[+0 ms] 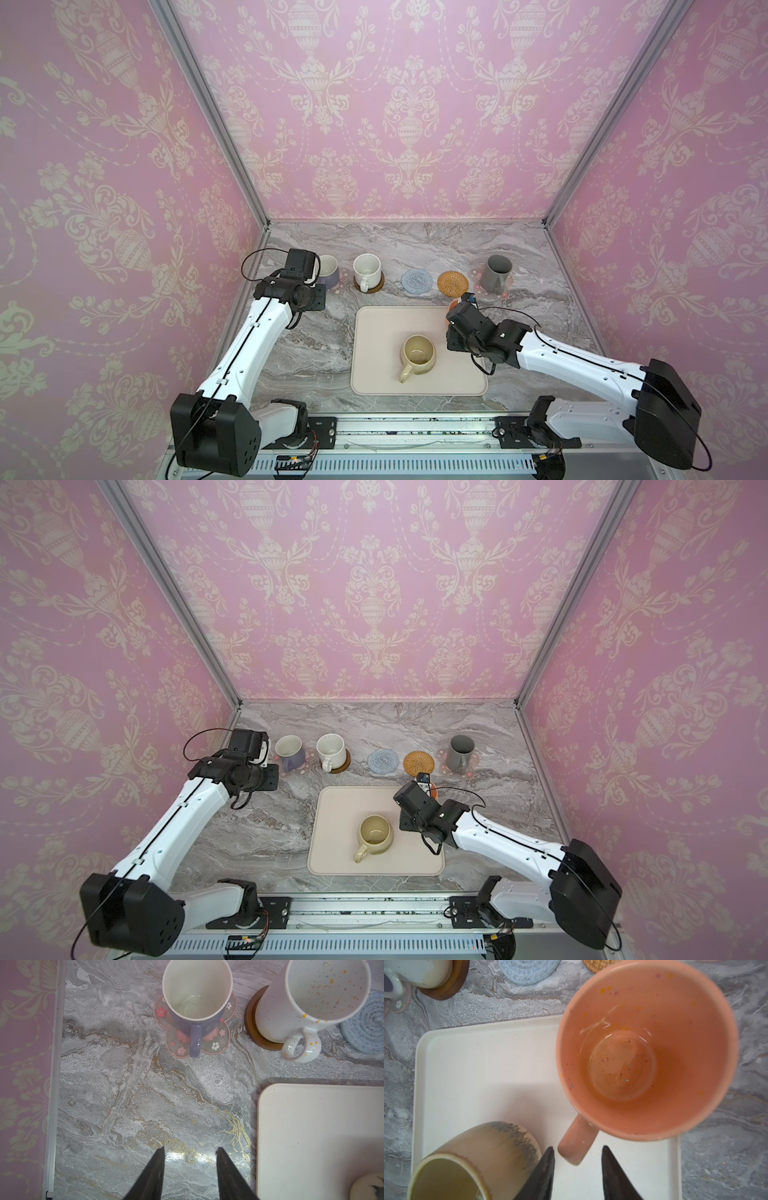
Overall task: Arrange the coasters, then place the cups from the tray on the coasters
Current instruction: 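Lower the right gripper onto the peach mug's rim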
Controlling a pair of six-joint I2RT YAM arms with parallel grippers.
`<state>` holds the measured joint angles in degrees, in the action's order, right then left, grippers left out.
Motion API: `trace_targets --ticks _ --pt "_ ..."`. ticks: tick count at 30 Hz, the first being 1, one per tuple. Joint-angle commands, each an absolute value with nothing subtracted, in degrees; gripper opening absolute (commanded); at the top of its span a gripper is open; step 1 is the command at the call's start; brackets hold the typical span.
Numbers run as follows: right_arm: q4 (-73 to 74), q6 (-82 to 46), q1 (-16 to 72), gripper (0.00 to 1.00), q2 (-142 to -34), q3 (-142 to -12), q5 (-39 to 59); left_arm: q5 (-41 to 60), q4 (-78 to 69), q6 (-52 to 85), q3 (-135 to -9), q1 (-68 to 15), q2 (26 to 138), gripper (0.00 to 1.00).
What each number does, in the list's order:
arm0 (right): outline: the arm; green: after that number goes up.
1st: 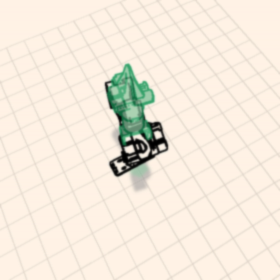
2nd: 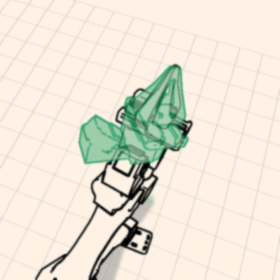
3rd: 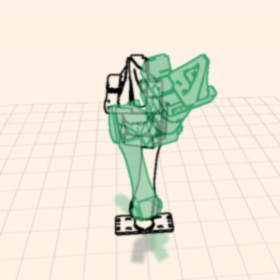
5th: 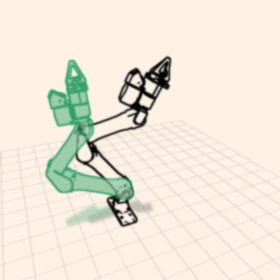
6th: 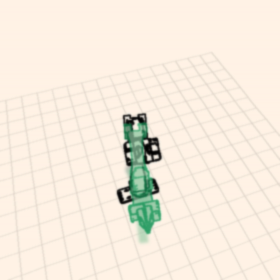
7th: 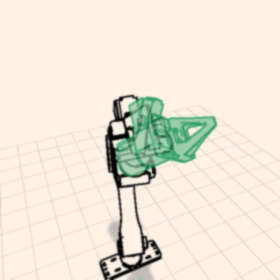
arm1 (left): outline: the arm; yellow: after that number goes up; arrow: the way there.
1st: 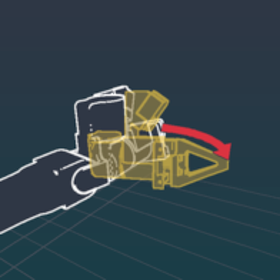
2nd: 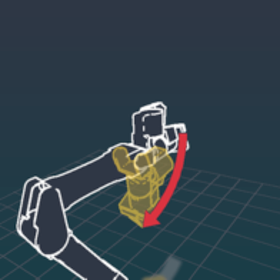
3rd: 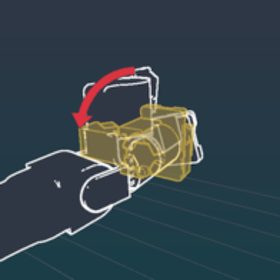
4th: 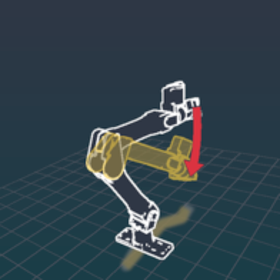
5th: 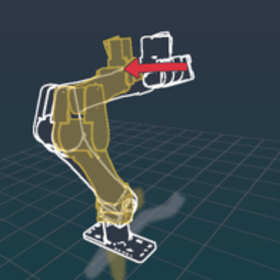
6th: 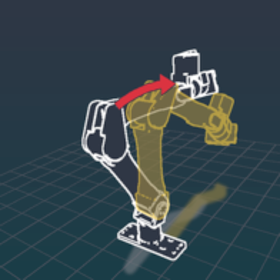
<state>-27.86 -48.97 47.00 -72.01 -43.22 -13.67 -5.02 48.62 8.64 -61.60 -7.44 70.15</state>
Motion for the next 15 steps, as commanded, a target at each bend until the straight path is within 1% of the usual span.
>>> trace_targets --ticks 1,6,15 --pt "-28.14 -49.19 47.32 0.39 -74.52 -45.75 -12.95 -4.40 50.36 8.20 -61.83 -7.95 68.82 0.44" --pt "-30.97 -49.48 47.30 0.38 -76.14 -46.90 -14.33 -4.61 50.52 7.89 -61.45 -7.99 68.82 0.44" --pt "-33.93 -51.14 47.32 0.39 -71.44 -43.47 -17.80 -3.70 49.77 8.13 -61.24 -7.91 69.43 0.44"
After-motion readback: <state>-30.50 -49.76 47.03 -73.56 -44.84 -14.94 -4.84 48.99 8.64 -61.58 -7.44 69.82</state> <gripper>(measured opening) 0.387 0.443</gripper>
